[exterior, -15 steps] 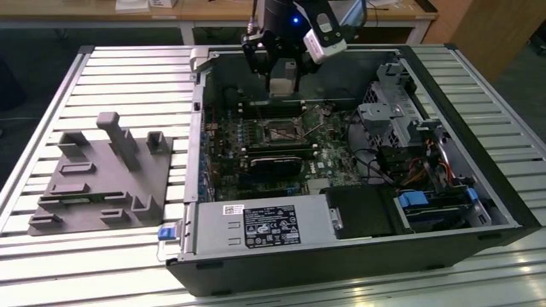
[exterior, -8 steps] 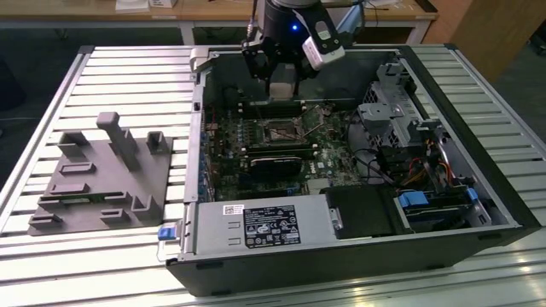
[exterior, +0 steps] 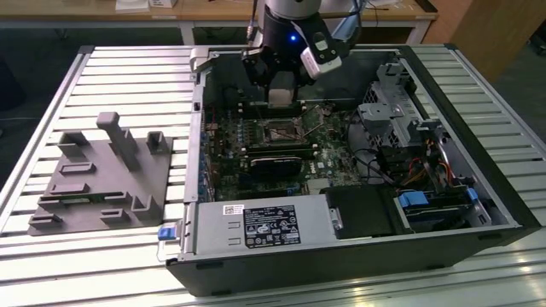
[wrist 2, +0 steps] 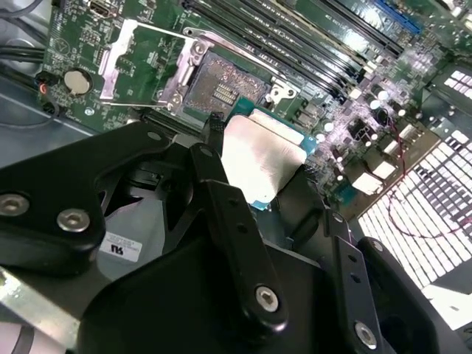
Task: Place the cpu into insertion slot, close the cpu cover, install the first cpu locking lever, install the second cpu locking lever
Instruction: 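Place the cpu into insertion slot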
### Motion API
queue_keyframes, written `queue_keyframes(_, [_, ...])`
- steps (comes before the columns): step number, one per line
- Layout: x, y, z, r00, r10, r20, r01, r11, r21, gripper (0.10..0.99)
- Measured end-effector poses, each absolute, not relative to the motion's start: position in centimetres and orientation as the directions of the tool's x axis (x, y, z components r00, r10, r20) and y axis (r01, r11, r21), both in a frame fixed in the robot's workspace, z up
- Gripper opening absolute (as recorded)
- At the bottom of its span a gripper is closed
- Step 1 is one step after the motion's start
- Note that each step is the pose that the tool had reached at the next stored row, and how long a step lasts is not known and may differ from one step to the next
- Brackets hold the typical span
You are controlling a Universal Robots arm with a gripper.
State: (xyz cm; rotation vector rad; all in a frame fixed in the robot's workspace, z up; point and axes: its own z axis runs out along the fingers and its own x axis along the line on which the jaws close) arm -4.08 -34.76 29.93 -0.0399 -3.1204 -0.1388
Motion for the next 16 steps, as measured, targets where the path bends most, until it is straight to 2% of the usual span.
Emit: queue_keyframes(16, [-4.2, -34.8, 27.2, -1.000, 0.025, 0.019, 0.026, 0.996, 0.089, 0.541])
